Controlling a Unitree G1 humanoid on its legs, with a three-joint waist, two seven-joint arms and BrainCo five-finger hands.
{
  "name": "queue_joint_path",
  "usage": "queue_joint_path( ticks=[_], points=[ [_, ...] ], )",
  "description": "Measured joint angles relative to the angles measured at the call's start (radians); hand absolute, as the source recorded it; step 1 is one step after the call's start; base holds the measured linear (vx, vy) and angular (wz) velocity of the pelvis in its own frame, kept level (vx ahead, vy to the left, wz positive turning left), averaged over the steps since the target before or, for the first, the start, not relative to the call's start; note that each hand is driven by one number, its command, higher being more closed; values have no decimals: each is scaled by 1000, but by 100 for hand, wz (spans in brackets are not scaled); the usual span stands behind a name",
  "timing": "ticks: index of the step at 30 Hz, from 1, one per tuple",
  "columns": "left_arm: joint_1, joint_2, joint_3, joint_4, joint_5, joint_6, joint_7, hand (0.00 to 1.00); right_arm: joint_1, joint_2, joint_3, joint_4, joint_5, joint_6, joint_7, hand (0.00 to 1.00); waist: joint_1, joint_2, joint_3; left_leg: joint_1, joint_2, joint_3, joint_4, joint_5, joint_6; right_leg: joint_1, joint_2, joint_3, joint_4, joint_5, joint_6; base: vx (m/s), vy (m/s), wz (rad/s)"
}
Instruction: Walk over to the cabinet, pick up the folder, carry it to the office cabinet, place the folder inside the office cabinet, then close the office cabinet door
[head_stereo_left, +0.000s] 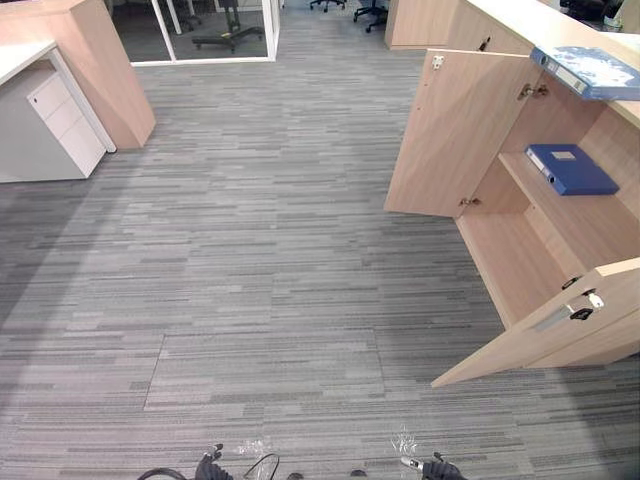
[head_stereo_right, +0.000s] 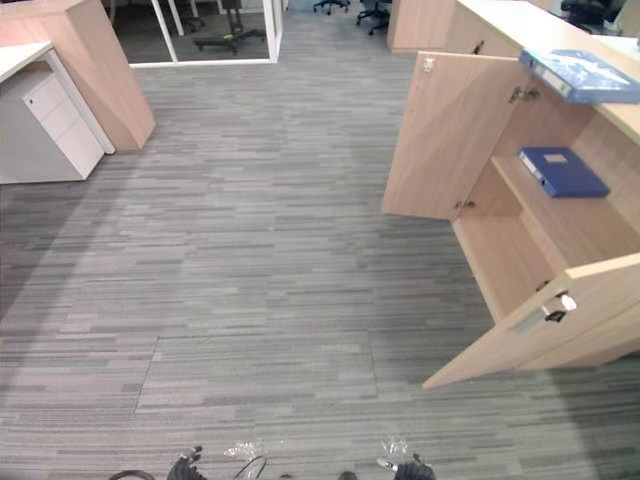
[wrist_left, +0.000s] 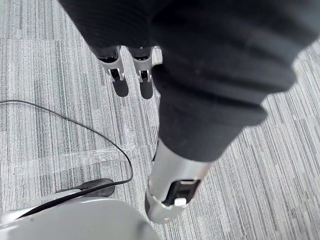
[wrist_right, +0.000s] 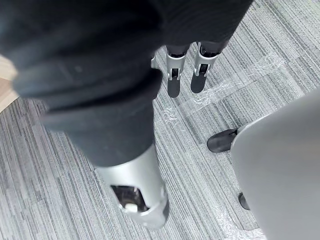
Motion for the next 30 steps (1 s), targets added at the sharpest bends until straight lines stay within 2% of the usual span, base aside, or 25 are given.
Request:
queue_joint_path(
  ticks=[14,17,19,20,21,23,24,25,28,29,30],
  points=[
    [-11,1,-11,-10,19,-3,10,0,-3,1,-1,0,0,0,-7,0,2,1,1,-1,6,13,3,-4,-5,-4,5,9,0,0,0,-11,-3,-2],
    [-13,-5,14,-11,15,-3,12,0,-4,1,-1,0,1,-1,-8,0,6,2,9,-12,15,33,47,-33,-20,0,12,29,9,-4,-6,8,-13,-17],
    [-16,-9,29,-30,2,-3,13,0,-7,0,-1,0,5,-7,-9,0,7,4,31,-65,24,48,192,-97,-51,-2,12,30,47,-26,-25,5,-10,-5],
    [-15,-8,36,-50,-6,-4,13,0,-7,-2,-1,0,10,-12,-10,0,7,2,48,-110,31,62,315,-124,-89,-2,8,27,73,-44,-33,-53,-30,8],
    [-11,-13,52,-71,-14,-4,13,0,-6,-3,-3,0,20,-17,-11,0,12,2,58,-166,39,73,452,-134,-104,1,3,25,94,-61,-40,-51,-28,9],
    [1,-32,94,-112,-25,-6,12,0,-3,-4,7,-3,32,-19,-12,0,20,3,63,-254,63,81,651,-131,-107,3,7,23,118,-86,-54,-1,-22,8],
    [21,-47,129,-142,-61,-10,18,0,-3,-8,17,-5,41,-20,-17,0,23,7,66,-315,87,86,787,-101,-97,18,15,20,131,-106,-73,58,-14,7],
    [37,-56,153,-155,-112,-16,31,0,1,-6,20,-6,41,-20,-21,0,33,4,71,-368,120,103,903,-114,-73,39,15,19,140,-119,-81,75,-4,6],
    [48,-68,180,-155,-173,-20,43,0,0,-2,20,-13,39,-19,-26,0,40,3,75,-424,143,108,867,-172,-53,61,-13,20,143,-130,-72,139,38,3],
    [47,-71,184,-156,-182,-20,43,0,-4,-2,21,-13,39,-18,-27,0,45,2,80,-430,133,104,789,-175,-51,62,-33,21,144,-136,-62,184,121,0],
    [46,-73,184,-156,-194,-21,47,0,-6,-4,22,-13,37,-18,-27,0,49,1,82,-430,111,85,634,-162,-67,59,-62,22,143,-145,-43,191,180,-2]
  ],
)
